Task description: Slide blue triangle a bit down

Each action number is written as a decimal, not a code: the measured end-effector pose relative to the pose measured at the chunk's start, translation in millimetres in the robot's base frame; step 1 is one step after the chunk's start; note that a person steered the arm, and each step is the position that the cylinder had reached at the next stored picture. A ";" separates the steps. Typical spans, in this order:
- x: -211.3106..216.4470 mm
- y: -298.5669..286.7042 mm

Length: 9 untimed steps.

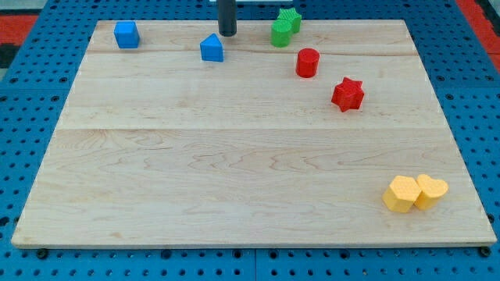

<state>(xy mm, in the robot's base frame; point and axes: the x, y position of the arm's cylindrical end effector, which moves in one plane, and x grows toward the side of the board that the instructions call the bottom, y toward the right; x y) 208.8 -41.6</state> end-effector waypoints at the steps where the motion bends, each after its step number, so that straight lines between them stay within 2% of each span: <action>1: -15.0 -18.7; 3: -5.2 -56.2; 4: 26.6 -56.2; 9: 41.2 -15.4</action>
<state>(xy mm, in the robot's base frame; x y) 250.0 -57.0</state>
